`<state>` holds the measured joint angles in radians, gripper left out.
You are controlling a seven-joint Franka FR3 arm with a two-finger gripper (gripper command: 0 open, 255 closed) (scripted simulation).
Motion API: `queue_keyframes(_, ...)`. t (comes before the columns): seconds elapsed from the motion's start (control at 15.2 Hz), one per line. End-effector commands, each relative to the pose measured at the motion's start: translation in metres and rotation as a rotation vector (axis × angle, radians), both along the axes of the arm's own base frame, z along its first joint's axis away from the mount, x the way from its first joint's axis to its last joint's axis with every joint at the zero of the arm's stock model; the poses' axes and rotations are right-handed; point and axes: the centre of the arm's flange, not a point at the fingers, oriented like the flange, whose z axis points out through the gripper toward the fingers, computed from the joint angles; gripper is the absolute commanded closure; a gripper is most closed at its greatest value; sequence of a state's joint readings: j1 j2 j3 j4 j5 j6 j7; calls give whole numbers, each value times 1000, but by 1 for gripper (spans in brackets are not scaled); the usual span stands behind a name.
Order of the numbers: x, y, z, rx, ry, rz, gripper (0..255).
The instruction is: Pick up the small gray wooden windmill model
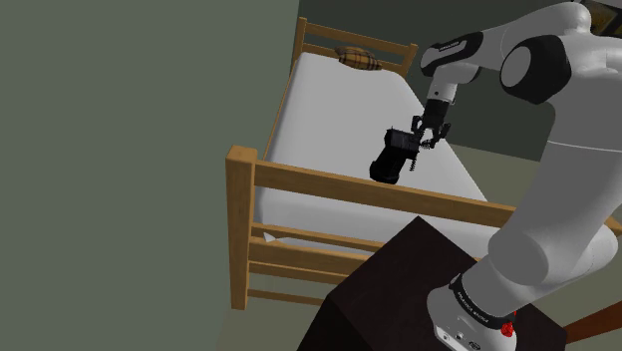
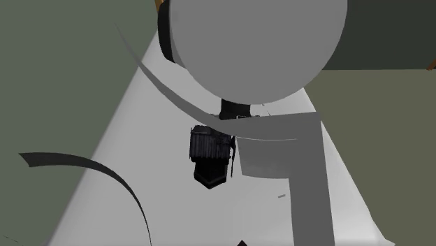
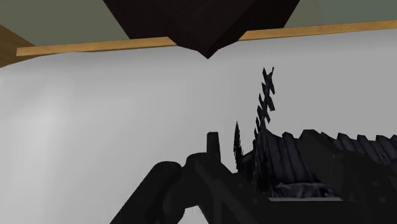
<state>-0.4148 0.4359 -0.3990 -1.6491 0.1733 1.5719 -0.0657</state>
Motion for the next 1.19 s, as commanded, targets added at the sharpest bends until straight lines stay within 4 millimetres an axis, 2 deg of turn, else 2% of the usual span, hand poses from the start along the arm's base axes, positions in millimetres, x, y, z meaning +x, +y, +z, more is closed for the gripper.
queue_keyframes(0.0, 0, 0, -1, 0, 0, 0, 255)
queue_keyframes(0.53, 0, 0, -1, 0, 0, 0, 255)
queue_keyframes(1.12, 0, 0, 47, 0, 0, 0, 255)
